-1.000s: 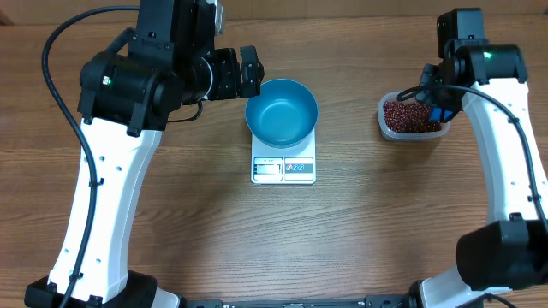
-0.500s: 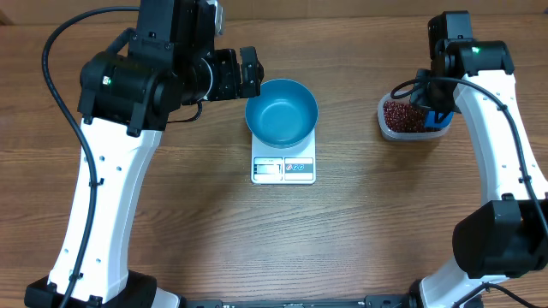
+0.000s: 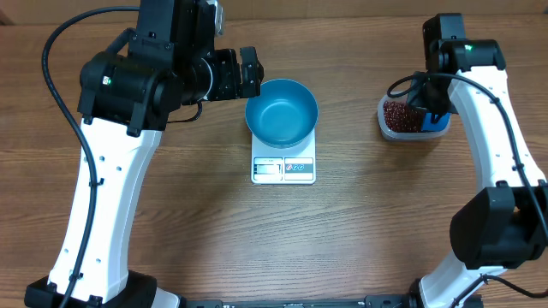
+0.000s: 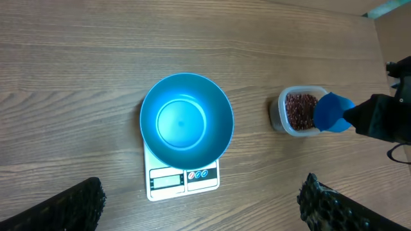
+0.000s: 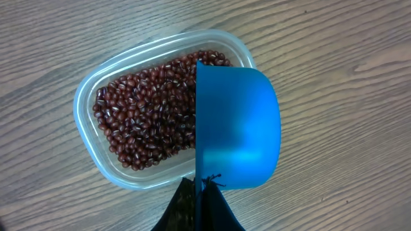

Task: Scoop item into bowl and weigh 150g on scale
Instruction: 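Lower the blue scoop into the bean container with the right gripper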

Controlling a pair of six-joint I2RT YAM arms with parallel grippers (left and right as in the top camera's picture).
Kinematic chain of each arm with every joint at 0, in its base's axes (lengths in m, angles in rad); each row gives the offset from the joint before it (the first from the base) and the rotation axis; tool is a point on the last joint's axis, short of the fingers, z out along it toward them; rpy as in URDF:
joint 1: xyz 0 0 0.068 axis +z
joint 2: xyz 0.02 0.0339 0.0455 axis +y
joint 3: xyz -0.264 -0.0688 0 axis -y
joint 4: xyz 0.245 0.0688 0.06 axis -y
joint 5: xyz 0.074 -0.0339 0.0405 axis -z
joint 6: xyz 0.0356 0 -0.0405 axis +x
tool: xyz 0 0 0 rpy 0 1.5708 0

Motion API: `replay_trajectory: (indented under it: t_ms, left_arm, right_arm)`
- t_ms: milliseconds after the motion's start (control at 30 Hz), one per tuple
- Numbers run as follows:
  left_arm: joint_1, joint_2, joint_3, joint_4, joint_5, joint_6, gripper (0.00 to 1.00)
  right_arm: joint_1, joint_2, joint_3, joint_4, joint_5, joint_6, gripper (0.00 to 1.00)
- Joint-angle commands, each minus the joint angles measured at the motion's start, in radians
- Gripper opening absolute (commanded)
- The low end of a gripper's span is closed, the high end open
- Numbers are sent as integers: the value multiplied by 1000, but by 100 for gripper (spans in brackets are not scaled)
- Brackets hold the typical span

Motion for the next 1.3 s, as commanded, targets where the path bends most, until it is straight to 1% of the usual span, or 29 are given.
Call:
replay_trajectory:
  t_ms: [0, 267, 667, 1267]
  left_arm:
    - [4, 8, 17, 0, -5, 19, 99]
    - [4, 8, 17, 0, -6, 19, 100]
    - [4, 8, 17, 0, -5, 19, 99]
    - [4, 8, 17, -3, -5, 19, 99]
  right_arm:
    - [-2, 21, 30, 3, -1, -3, 4]
    - [-2, 62, 30, 11, 0, -3, 4]
    - [-2, 67, 30, 35, 0, -5, 4]
    - [-2, 109, 30, 16, -5, -28, 4]
